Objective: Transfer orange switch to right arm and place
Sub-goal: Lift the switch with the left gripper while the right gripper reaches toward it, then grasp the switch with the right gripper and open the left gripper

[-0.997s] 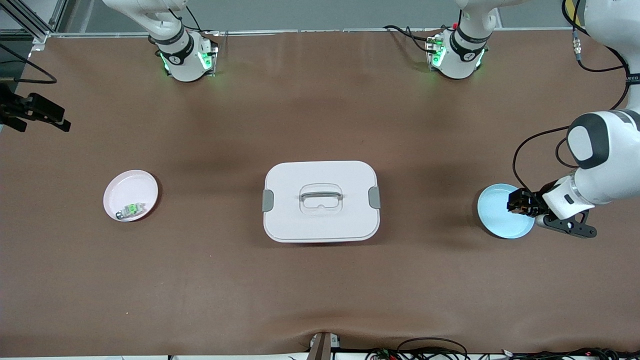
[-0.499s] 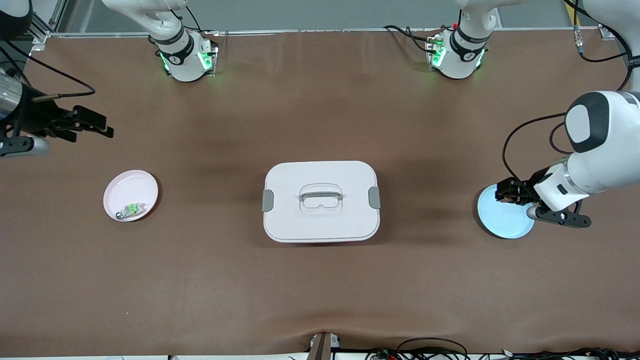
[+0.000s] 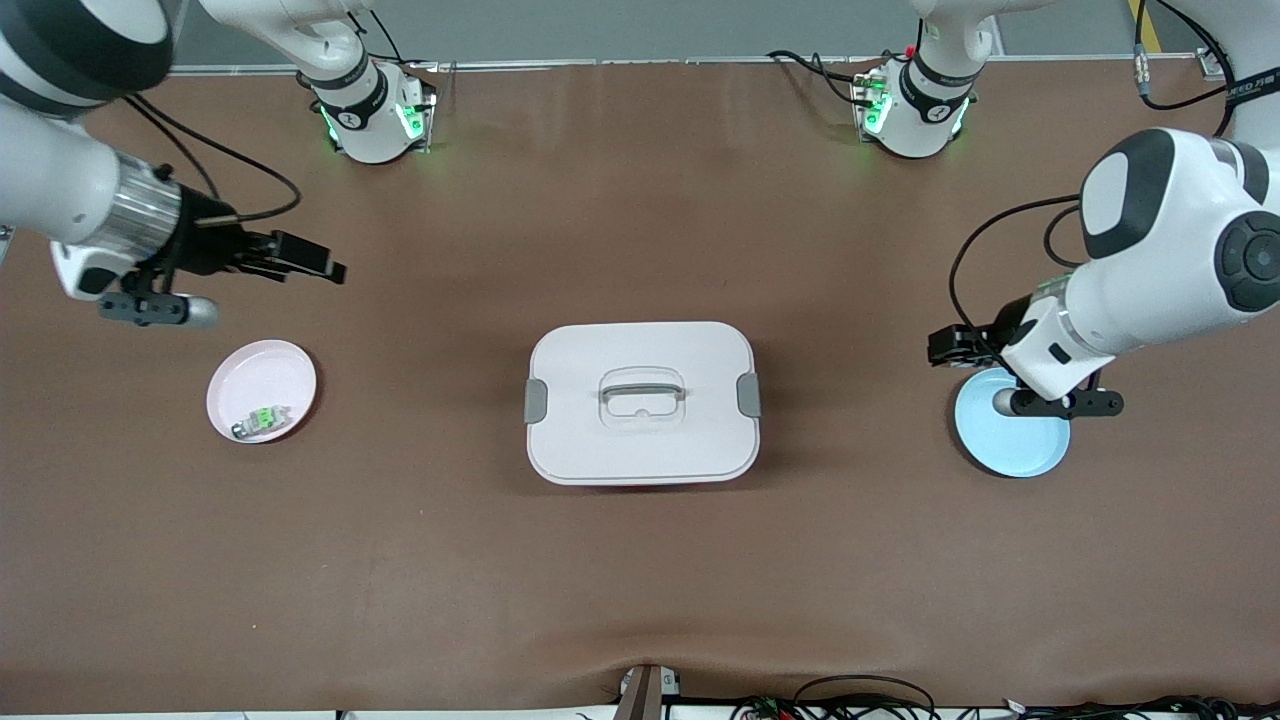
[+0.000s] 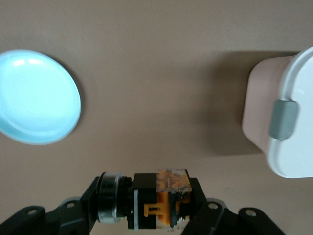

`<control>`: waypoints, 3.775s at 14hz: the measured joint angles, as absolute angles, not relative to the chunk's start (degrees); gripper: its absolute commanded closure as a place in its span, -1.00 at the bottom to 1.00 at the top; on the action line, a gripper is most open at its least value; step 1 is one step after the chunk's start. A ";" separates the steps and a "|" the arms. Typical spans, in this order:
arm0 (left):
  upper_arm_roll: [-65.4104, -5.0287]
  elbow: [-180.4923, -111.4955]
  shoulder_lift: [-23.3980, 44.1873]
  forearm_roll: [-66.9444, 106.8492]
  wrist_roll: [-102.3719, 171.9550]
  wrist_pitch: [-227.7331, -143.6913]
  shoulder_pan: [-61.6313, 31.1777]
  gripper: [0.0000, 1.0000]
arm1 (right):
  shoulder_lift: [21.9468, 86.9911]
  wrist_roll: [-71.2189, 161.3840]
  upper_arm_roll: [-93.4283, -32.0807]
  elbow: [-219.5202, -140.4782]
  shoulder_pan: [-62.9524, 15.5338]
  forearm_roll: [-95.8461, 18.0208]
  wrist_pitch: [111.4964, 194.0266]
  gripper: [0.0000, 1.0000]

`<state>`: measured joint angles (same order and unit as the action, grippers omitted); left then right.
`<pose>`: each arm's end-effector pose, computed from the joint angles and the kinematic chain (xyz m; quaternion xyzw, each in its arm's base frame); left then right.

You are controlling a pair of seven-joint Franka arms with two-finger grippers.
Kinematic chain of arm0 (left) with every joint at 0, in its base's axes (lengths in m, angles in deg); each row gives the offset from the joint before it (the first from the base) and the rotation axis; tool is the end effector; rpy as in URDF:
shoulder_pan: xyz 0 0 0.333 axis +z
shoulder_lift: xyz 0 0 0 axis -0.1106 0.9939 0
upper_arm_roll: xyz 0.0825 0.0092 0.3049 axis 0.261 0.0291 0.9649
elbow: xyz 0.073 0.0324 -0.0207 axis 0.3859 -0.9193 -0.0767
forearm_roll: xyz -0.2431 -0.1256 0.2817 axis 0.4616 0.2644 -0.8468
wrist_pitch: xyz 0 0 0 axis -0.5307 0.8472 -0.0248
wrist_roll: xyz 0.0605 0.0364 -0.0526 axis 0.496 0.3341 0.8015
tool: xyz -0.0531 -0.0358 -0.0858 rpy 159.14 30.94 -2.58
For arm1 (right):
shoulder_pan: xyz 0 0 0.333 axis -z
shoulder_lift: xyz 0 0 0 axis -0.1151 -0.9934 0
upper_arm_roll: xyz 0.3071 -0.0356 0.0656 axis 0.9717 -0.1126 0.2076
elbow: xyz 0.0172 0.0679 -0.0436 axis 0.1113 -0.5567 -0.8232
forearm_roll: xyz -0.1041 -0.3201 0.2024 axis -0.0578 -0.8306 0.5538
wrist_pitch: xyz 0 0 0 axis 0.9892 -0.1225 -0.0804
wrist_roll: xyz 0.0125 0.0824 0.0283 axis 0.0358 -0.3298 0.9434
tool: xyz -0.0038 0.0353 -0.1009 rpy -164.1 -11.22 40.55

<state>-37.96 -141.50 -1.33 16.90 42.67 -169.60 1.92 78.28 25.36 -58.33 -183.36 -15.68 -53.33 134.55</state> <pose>0.6028 -0.1274 0.4652 0.9932 0.0292 -0.0833 0.0759 0.5437 0.1136 0.5445 -0.9764 0.0890 0.0776 0.1809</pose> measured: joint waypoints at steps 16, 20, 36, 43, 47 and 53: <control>-48.67 -134.61 2.34 39.98 97.37 -166.73 -4.65 1.00 | 83.13 -7.65 -57.91 -201.12 -43.74 -39.96 180.59 -1.00; -48.68 -134.42 2.85 44.44 99.35 -167.95 -5.69 1.00 | 82.96 -10.16 -57.96 -201.21 -46.55 -36.60 184.31 -1.00; -48.75 -134.02 6.70 44.54 112.77 -173.96 -13.31 1.00 | 77.47 -13.45 -57.99 -198.78 -55.10 -36.39 191.83 -1.00; -48.77 -133.99 6.70 44.54 112.97 -173.98 -14.44 1.00 | 74.45 -13.54 -58.14 -196.96 -55.67 -36.39 192.30 -1.00; -48.71 -133.99 6.74 44.54 113.17 -174.00 -14.94 1.00 | 74.39 -13.55 -58.25 -196.94 -55.67 -36.39 192.30 -0.58; -48.73 -133.95 6.83 44.55 114.00 -174.00 -15.03 1.00 | 74.38 -13.55 -58.69 -196.74 -55.66 -36.40 192.26 0.55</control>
<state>-48.73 -133.95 6.83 44.55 114.00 -174.00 -15.03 74.38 -13.55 -58.69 -196.74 -55.66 -36.40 192.26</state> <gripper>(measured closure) 0.278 0.573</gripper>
